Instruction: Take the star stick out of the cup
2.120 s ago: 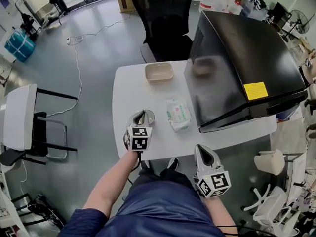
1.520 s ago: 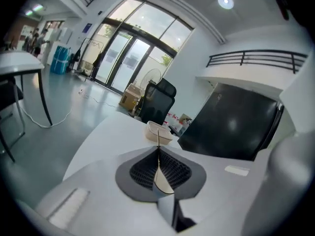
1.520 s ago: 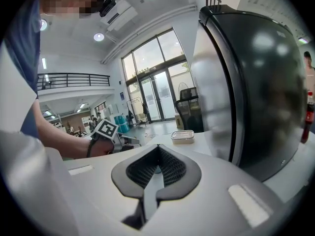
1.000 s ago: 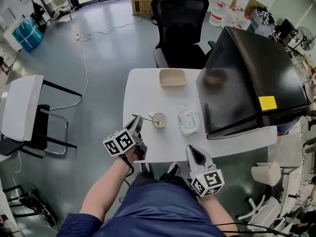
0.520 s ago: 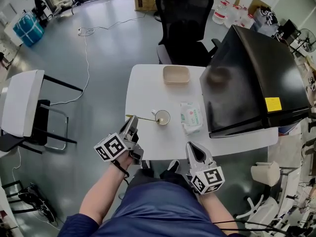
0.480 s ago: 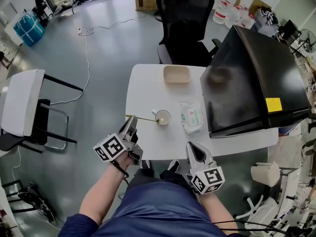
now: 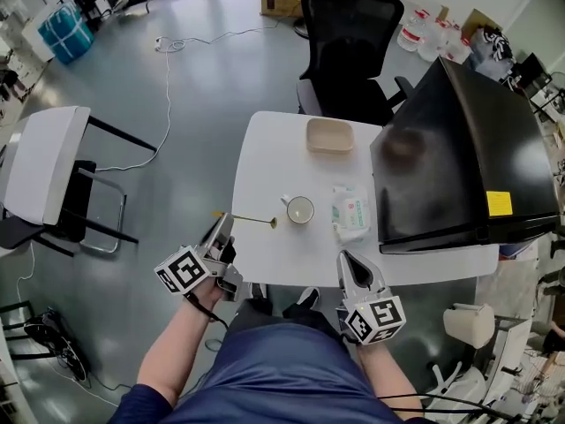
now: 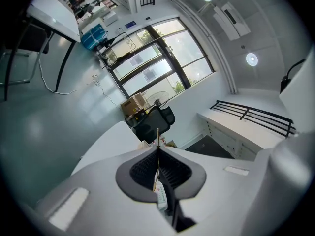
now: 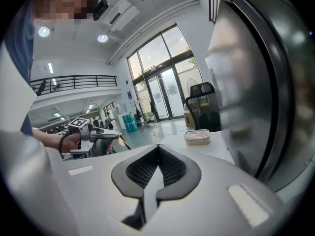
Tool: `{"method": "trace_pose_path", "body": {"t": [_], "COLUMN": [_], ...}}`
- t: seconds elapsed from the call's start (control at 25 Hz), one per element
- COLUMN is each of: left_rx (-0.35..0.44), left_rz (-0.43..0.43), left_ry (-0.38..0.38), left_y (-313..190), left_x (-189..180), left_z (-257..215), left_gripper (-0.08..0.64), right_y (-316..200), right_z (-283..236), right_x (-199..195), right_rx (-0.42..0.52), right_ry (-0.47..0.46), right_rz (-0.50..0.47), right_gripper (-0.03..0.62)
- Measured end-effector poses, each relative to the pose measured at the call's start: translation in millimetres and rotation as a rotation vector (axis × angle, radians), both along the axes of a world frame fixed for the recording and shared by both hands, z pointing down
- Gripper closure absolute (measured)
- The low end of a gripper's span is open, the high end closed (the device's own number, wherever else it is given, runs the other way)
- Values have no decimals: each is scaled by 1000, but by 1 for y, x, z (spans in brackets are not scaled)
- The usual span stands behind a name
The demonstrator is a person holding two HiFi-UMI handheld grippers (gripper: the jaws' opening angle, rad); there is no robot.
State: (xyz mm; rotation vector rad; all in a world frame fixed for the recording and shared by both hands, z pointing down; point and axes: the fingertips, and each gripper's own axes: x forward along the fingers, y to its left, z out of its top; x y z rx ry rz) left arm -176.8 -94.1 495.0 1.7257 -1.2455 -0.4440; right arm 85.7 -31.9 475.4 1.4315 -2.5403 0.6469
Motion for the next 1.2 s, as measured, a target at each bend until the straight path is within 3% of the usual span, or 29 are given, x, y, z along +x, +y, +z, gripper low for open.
{"method": "trace_pose_path", "body": {"t": [0.24, 0.44, 0.64, 1.2], "left_rx": [-68, -276, -401, -531], "left_rz": [13, 94, 162, 197], "left_ry": [38, 51, 70, 37], "left_y": [15, 31, 39, 3], "left_x": [-11, -3, 11, 41], "left_z": [33, 109, 160, 223], "left_gripper": [551, 551, 551, 541], "right_y": [-6, -7, -3, 9], "right_z": [-3, -4, 0, 9], "right_x": [-3, -4, 2, 25], "right_rx": [-3, -11, -25, -55], "right_ry": [-8, -11, -7, -18], "right_rz": [-21, -28, -15, 84], "right_gripper": [586, 586, 586, 586]}}
